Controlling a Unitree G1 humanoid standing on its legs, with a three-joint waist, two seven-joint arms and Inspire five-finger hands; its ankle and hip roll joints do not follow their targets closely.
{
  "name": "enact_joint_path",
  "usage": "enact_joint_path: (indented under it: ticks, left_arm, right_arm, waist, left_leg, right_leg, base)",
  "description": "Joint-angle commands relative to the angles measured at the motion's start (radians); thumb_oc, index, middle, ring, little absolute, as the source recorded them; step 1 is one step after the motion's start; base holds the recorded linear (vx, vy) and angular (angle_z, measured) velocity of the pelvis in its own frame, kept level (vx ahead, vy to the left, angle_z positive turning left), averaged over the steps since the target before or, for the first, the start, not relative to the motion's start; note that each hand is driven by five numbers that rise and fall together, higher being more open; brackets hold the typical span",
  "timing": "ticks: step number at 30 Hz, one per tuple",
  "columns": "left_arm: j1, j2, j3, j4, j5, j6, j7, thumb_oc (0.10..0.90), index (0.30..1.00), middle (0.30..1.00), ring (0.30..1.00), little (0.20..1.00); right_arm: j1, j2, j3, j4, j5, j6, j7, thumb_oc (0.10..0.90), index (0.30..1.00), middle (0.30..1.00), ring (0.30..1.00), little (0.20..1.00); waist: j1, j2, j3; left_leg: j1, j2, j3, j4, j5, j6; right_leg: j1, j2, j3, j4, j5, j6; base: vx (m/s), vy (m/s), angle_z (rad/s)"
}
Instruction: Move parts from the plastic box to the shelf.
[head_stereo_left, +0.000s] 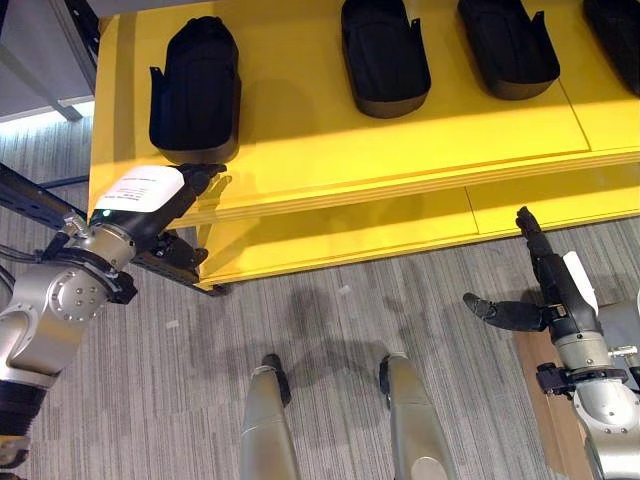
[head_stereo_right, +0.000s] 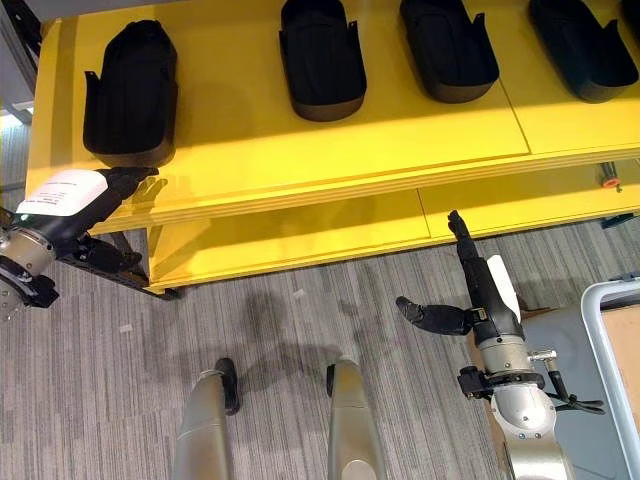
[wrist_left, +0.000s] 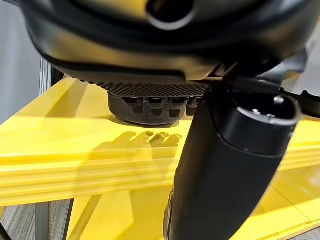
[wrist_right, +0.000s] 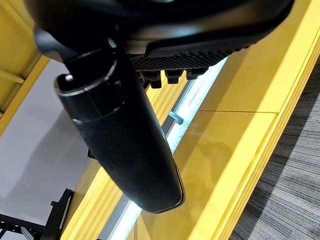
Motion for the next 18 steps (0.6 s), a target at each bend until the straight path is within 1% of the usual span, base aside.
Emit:
enact_joint_path:
  ticks: [1,6,7,8,9,10,11,12,13,14,15,18]
  left_arm:
    - [-0.112,0.001,0.04,0.033,-0.022,0.0,0.062,0.9,1.0,1.0,1.0,1.0]
    - [-0.138,0.008,0.027,0.065,-0.013,0.003,0.072,0.9,1.0,1.0,1.0,1.0]
    - [-0.148,0.006,0.022,0.075,-0.011,0.003,0.074,0.9,1.0,1.0,1.0,1.0]
    - [-0.154,0.006,0.019,0.085,-0.009,0.005,0.076,0.9,1.0,1.0,1.0,1.0]
    - [-0.163,0.005,0.014,0.09,-0.009,0.005,0.078,0.9,1.0,1.0,1.0,1.0]
    - [-0.169,0.006,0.008,0.093,-0.004,0.007,0.08,0.9,1.0,1.0,1.0,1.0]
    - [-0.176,0.006,0.006,0.099,-0.003,0.008,0.081,0.9,1.0,1.0,1.0,1.0]
    - [-0.188,0.004,0.0,0.115,-0.005,0.011,0.084,0.9,1.0,1.0,1.0,1.0]
    - [-0.193,0.007,-0.002,0.12,-0.003,0.012,0.084,0.9,1.0,1.0,1.0,1.0]
    - [-0.198,0.008,-0.006,0.126,-0.002,0.013,0.084,0.9,1.0,1.0,1.0,1.0]
    - [-0.204,0.009,-0.011,0.129,-0.002,0.012,0.085,0.9,1.0,1.0,1.0,1.0]
    - [-0.219,0.012,-0.024,0.15,0.005,0.015,0.086,0.9,1.0,1.0,1.0,1.0]
  right_arm:
    - [-0.058,-0.017,-0.081,-0.086,0.034,-0.074,-0.023,0.9,1.0,1.0,1.0,1.0]
    - [-0.058,-0.019,-0.08,-0.086,0.032,-0.072,-0.022,0.9,1.0,1.0,1.0,1.0]
    - [-0.057,-0.018,-0.079,-0.084,0.034,-0.072,-0.021,0.9,1.0,1.0,1.0,1.0]
    - [-0.057,-0.018,-0.079,-0.084,0.035,-0.072,-0.02,0.9,1.0,1.0,1.0,1.0]
    - [-0.057,-0.017,-0.078,-0.084,0.037,-0.073,-0.018,0.9,1.0,1.0,1.0,1.0]
    - [-0.058,-0.018,-0.078,-0.084,0.037,-0.073,-0.018,0.9,1.0,1.0,1.0,1.0]
    - [-0.058,-0.018,-0.076,-0.084,0.037,-0.073,-0.017,0.9,1.0,1.0,1.0,1.0]
    - [-0.058,-0.018,-0.077,-0.084,0.037,-0.073,-0.017,0.9,1.0,1.0,1.0,1.0]
    - [-0.058,-0.02,-0.077,-0.084,0.037,-0.073,-0.017,0.9,1.0,1.0,1.0,1.0]
    - [-0.059,-0.02,-0.076,-0.084,0.037,-0.072,-0.016,0.9,1.0,1.0,1.0,1.0]
    - [-0.059,-0.02,-0.076,-0.083,0.038,-0.072,-0.016,0.9,1.0,1.0,1.0,1.0]
    - [-0.06,-0.02,-0.076,-0.084,0.038,-0.072,-0.016,0.9,1.0,1.0,1.0,1.0]
  waist:
    - [-0.025,0.014,-0.046]
    - [-0.026,0.014,-0.045]
    - [-0.028,0.016,-0.051]
    - [-0.028,0.016,-0.05]
    - [-0.028,0.015,-0.044]
    - [-0.028,0.015,-0.044]
    - [-0.03,0.016,-0.05]
    - [-0.03,0.016,-0.049]
    - [-0.031,0.015,-0.043]
    - [-0.032,0.016,-0.048]
    - [-0.032,0.016,-0.049]
    - [-0.033,0.015,-0.049]
  left_leg:
    - [0.047,0.017,-0.011,0.037,-0.117,0.042]
    - [0.047,0.019,-0.012,0.04,-0.117,0.042]
    - [0.058,0.019,-0.014,0.041,-0.14,0.038]
    - [0.059,0.019,-0.014,0.041,-0.141,0.039]
    - [0.049,0.019,-0.01,0.039,-0.118,0.042]
    - [0.05,0.019,-0.011,0.04,-0.118,0.042]
    - [0.059,0.019,-0.013,0.042,-0.141,0.038]
    - [0.059,0.019,-0.013,0.045,-0.143,0.039]
    - [0.049,0.019,-0.01,0.043,-0.12,0.043]
    - [0.057,0.019,-0.012,0.045,-0.138,0.04]
    - [0.059,0.019,-0.012,0.046,-0.144,0.039]
    - [0.056,0.02,-0.011,0.049,-0.144,0.039]
  right_leg:
    - [0.054,0.005,0.008,-0.125,0.038,-0.039]
    - [0.052,0.006,0.008,-0.123,0.037,-0.039]
    - [0.062,0.007,0.009,-0.119,0.016,-0.036]
    - [0.061,0.007,0.01,-0.117,0.016,-0.036]
    - [0.053,0.006,0.007,-0.121,0.036,-0.039]
    - [0.052,0.006,0.008,-0.121,0.036,-0.039]
    - [0.061,0.006,0.01,-0.118,0.017,-0.036]
    - [0.06,0.006,0.011,-0.115,0.016,-0.036]
    - [0.05,0.006,0.009,-0.118,0.036,-0.039]
    - [0.056,0.006,0.01,-0.115,0.021,-0.036]
    - [0.057,0.006,0.01,-0.113,0.015,-0.035]
    - [0.056,0.006,0.011,-0.112,0.014,-0.036]
  base:
    - [0.0,0.0,0.0]
    - [0.02,0.001,0.0]
    - [0.1,0.004,-0.01]
    - [0.0,0.0,0.0]
    - [-0.08,-0.003,-0.01]
    - [0.0,0.0,0.0]
    - [0.09,0.007,0.0]
    - [0.0,0.0,0.0]
    - [0.0,0.0,0.0]
    - [0.0,0.0,0.0]
    - [0.09,0.005,-0.02]
    - [-0.03,0.0,0.0]
